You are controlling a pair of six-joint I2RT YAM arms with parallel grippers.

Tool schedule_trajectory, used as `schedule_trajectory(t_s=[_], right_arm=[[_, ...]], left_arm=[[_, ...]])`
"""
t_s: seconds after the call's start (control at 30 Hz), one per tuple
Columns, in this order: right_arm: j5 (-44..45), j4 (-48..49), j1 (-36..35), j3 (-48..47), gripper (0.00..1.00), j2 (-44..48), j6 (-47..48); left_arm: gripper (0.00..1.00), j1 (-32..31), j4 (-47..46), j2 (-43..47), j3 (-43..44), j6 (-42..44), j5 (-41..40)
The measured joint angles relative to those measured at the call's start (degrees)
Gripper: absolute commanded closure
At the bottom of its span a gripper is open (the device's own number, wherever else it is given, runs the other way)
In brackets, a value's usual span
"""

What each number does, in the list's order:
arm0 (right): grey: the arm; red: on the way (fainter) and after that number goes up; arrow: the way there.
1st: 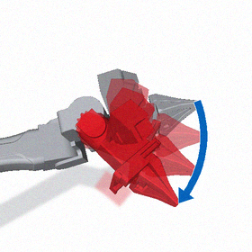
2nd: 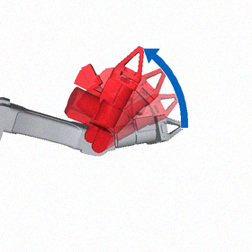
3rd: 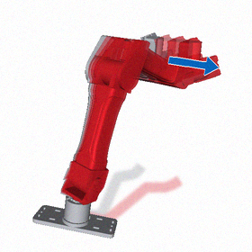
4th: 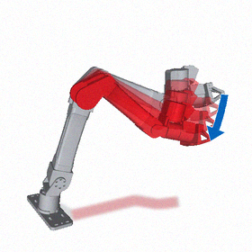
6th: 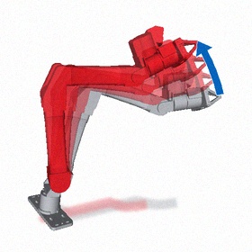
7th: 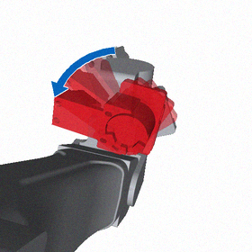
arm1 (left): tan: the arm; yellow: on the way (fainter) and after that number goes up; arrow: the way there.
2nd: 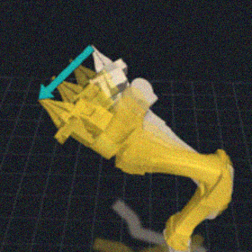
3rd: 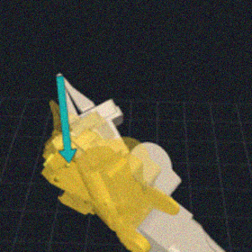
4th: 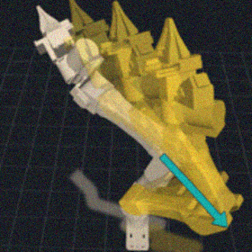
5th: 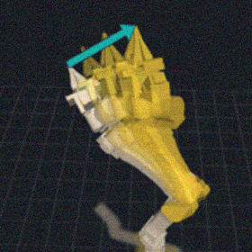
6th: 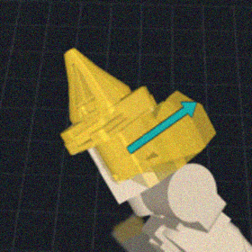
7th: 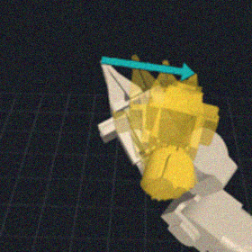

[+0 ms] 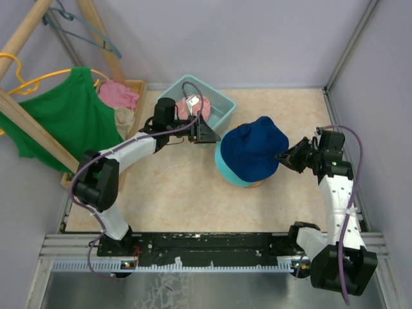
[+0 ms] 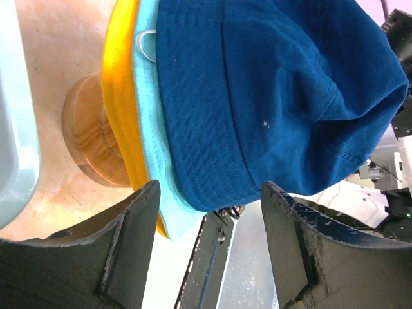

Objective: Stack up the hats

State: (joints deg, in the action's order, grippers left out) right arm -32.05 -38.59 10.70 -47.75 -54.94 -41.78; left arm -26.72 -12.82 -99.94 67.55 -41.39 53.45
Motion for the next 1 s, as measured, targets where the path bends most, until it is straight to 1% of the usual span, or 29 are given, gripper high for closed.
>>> schedule_trajectory(t_s=[0.37,0.73,0.9,1.0], right_arm=[[-0.15,0.09,0.0,0.0,1.0,-0.26,-0.33],[-0.13,0.46,0.0,0.0,1.0,-0.26,-0.48],[-0.11,0.46,0.0,0.0,1.0,-0.26,-0.68],[-0.13,0.46,0.0,0.0,1.0,-0.28,-0.79]], left_arm=[[0.3,-3.02,1.86,0.0,0.07,-2.23,1.57],[0.29,-4.02,8.83,-1.27,1.11,2.16,-1.25],[0.28,-4.02,10.14,-2.36,1.22,3.52,-2.84],[0.27,-4.02,9.05,-3.19,1.22,2.71,-3.06]])
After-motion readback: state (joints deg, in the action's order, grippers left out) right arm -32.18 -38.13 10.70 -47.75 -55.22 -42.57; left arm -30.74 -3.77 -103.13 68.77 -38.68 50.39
